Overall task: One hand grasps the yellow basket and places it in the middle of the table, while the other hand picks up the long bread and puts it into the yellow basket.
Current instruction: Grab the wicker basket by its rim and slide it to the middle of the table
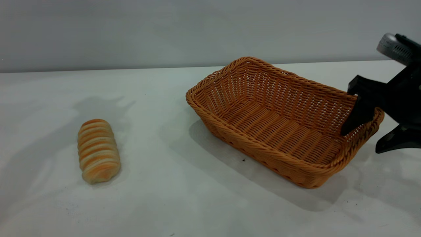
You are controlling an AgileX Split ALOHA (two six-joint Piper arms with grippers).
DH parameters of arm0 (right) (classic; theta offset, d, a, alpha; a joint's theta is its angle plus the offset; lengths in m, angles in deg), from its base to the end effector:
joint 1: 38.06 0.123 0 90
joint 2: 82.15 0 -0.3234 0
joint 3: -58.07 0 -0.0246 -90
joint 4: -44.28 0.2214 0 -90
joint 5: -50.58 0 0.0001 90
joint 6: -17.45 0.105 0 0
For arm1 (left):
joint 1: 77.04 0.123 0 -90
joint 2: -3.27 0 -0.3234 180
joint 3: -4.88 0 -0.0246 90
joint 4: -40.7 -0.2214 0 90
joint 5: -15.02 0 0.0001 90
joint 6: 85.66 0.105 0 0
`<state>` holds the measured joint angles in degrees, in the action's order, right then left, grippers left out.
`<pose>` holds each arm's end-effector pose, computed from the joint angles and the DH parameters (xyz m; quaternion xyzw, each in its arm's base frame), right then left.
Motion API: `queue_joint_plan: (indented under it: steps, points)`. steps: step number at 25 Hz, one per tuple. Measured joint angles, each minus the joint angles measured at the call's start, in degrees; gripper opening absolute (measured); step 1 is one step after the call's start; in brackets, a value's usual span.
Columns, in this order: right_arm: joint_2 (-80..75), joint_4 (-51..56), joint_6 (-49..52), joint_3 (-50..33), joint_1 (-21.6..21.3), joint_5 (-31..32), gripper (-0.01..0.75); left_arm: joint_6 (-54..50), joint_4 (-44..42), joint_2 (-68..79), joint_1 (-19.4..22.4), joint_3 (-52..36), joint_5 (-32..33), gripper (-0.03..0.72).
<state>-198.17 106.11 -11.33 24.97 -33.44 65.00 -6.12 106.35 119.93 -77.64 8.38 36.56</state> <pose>0.3153 0.0487 0.1426 0.2101 0.9495 0.1678 0.1615 0.4414 -0.0398 0.2945 0.2018 0.8437 -0.0860 0.4900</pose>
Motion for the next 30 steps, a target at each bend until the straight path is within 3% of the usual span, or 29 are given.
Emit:
queue_joint_plan:
  steps: [11, 15, 18, 25, 30]
  points:
    - [-7.55, 20.19, -19.75, 0.24, 0.00, 0.84, 0.581, 0.06, 0.00, 0.00, 0.00, 0.00, -0.44, 0.377]
    - [-9.55, 28.63, -27.71, 0.31, 0.00, 2.18, 0.544, 0.06, 0.00, 0.00, 0.00, 0.00, -0.44, 0.377]
    - [-9.88, 33.46, -31.97, 0.31, 0.00, 2.93, 0.453, 0.06, 0.00, 0.00, 0.00, 0.00, -0.51, 0.377]
    - [-9.99, 40.37, -39.06, 0.38, 0.00, 4.21, 0.072, 0.06, 0.00, 0.00, 0.00, 0.00, -0.74, 0.376]
    - [-10.10, 40.90, -41.42, 0.40, 0.12, 5.32, 0.047, 0.10, 0.00, 0.00, 0.00, 0.00, -0.87, 0.364]
